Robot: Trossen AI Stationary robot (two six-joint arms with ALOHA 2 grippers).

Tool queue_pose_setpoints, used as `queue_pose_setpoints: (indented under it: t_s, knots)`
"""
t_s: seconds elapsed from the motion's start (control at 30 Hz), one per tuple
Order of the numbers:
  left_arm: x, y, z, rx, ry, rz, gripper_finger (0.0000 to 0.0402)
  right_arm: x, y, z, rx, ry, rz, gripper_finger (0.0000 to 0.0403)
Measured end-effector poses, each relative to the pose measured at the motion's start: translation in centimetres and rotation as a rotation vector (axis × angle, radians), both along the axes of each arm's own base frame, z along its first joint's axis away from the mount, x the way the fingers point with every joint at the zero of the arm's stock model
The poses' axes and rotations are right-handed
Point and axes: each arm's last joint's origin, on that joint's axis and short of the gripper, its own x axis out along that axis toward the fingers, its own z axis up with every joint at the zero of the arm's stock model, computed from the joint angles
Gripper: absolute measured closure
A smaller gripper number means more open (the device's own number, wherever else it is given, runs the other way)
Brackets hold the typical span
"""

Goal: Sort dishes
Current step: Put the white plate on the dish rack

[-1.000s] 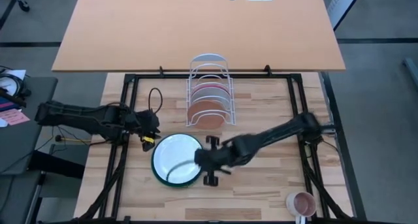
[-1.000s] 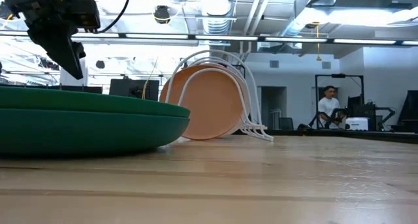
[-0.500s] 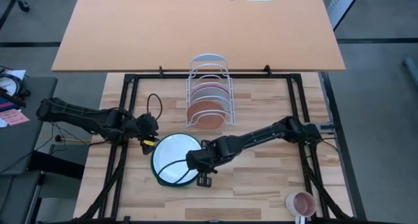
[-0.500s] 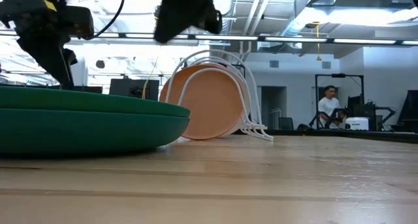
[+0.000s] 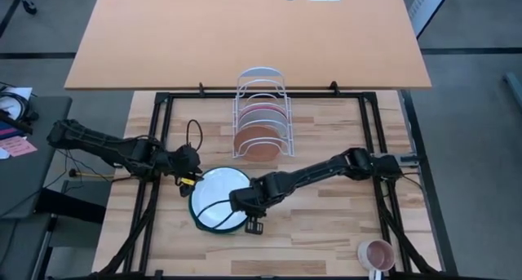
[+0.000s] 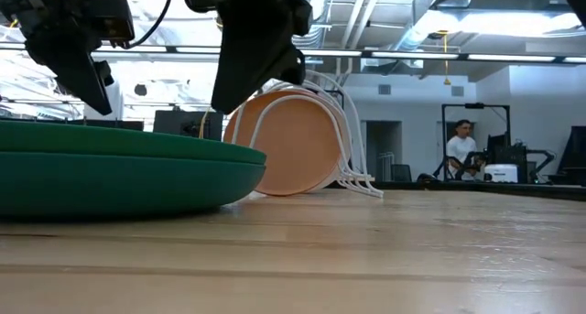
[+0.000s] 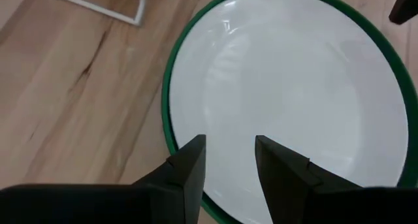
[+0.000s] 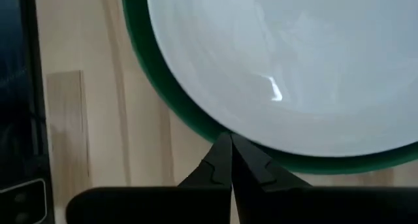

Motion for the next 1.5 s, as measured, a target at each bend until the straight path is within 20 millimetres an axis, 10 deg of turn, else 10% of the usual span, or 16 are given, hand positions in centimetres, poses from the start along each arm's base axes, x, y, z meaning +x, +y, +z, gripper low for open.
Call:
queue_pose_setpoints:
  t_s: [0.8, 1.5]
  knots:
    - [1.1, -0.2, -1.1, 0.03, 0.073, 0.005, 0.0274, -0.5, -2.0, -2.7, -0.024, 0.093, -0.068, 0.0399]
    - [1.1, -0.3, -1.1, 0.029, 0.076, -0.001, 0.0274, -1.1, -0.6, -0.1, -0.012, 0.141, -0.043, 0.0399]
